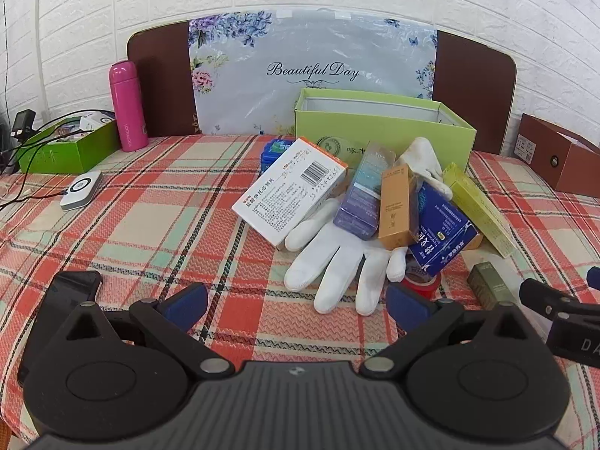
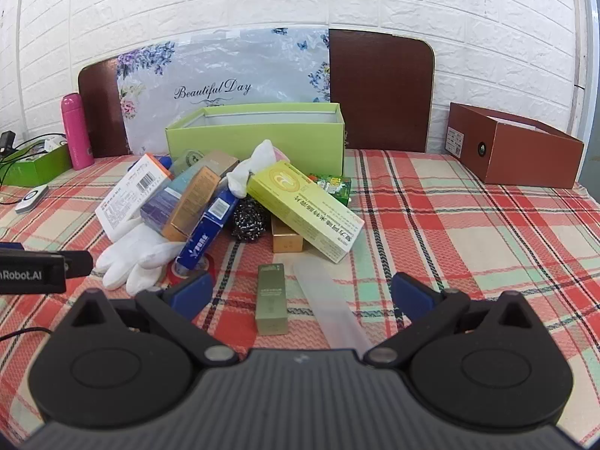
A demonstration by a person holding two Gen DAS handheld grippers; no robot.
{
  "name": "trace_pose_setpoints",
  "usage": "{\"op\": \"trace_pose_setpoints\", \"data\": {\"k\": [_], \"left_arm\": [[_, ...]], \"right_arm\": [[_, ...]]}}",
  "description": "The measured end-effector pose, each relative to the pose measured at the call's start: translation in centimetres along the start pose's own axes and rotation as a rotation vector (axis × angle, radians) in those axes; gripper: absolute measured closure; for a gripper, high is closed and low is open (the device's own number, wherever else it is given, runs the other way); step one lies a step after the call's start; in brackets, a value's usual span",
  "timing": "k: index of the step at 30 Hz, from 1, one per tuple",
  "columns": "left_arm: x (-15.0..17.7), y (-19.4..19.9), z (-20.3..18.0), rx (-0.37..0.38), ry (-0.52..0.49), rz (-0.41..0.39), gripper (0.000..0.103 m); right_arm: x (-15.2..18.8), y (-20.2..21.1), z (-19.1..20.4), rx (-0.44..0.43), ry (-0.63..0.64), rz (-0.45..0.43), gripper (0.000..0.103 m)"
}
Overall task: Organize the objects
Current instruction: 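Reach left gripper to white barcode box while right reaches olive bottle box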
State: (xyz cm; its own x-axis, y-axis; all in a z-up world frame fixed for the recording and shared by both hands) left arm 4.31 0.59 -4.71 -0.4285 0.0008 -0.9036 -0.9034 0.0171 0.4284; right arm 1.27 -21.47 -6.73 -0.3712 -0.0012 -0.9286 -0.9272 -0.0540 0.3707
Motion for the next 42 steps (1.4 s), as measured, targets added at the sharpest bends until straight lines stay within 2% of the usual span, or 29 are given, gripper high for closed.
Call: {"op": "trace_pose_setpoints", "data": {"k": [8,30,35,42], "left_arm": [[0.4,-0.4,0.5,0.001,0.015,0.013,0.0],[1.5,-2.4,0.9,0.013,0.027,0.069,0.0],[1.5,-3.0,0.9,0.02,0.029,0.076,0.0],[1.4,-4.1,1.1,0.022,0.026,0.091,0.0]], "right_arm": [[0.5,-0.4,-0.2,0.024,-0.007,0.028,0.0],[2.2,-2.3,0.7,0.012,0.03,0.098,0.0],[2.2,-2.8,0.8,0.07,0.099,0.082,0.0],[2.3,-3.5,1.1,0.031,0.089,0.076,0.0]]}}
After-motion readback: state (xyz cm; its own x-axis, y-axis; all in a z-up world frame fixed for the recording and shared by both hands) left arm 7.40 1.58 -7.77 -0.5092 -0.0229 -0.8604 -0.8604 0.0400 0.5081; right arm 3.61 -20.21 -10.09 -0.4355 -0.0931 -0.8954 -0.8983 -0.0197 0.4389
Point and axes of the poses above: each gripper's, at about its wrist camera, not at the fingertips, and y roughly against the way its jaws point, z to its left, x to its underside, the point moved 7 cm from there along -y, roughly the way its jaws point, and after that the axes turned 10 degrees about -z, right-handed, at the moved point
